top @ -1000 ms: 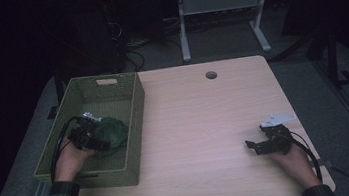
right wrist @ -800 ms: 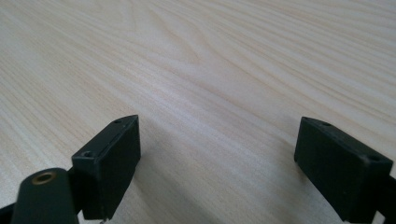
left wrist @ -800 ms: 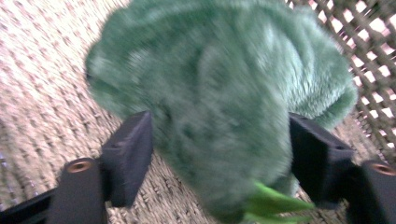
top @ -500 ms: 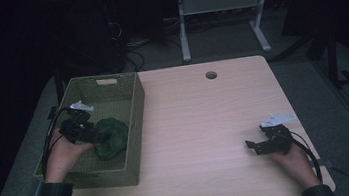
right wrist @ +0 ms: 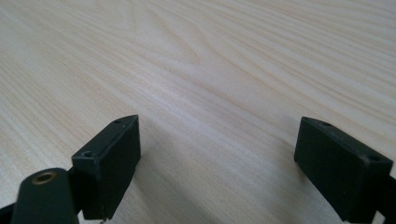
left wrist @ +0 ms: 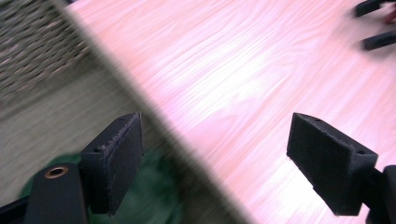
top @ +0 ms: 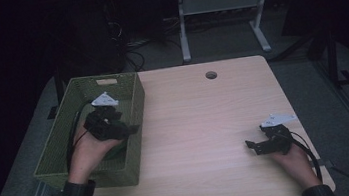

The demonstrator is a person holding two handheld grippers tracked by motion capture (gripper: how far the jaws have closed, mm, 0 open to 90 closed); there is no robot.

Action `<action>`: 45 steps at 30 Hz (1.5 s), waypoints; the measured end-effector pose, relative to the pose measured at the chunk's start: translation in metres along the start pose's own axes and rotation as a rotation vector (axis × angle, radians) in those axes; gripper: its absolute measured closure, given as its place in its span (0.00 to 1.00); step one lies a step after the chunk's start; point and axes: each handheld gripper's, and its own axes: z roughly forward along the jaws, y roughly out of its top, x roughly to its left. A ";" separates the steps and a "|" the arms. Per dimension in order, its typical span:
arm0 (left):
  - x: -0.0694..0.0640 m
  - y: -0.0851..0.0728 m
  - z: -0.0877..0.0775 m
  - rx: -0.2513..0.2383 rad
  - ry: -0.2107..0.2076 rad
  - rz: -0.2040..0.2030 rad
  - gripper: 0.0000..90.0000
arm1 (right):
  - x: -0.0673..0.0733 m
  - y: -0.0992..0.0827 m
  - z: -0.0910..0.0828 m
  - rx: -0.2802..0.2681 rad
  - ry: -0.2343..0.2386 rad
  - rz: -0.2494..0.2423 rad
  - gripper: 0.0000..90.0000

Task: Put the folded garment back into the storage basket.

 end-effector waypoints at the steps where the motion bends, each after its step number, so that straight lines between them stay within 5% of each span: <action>1: 0.000 0.000 0.000 0.000 0.000 0.000 0.20 | 0.000 0.000 0.000 0.000 0.000 0.000 0.16; 10: -0.047 0.010 0.035 -0.008 -0.075 0.079 0.20 | 0.000 0.000 0.000 0.000 0.000 -0.001 0.16; 18: -0.084 0.002 0.073 -0.001 -0.119 0.133 0.19 | 0.000 0.000 0.000 0.001 -0.002 0.001 0.16; 31: -0.097 -0.032 0.128 0.023 -0.142 0.147 0.19 | 0.000 0.000 0.000 0.001 -0.001 0.000 0.16; 45: -0.090 -0.057 0.157 0.051 -0.109 0.146 0.19 | 0.000 0.000 0.000 0.001 -0.001 0.000 0.16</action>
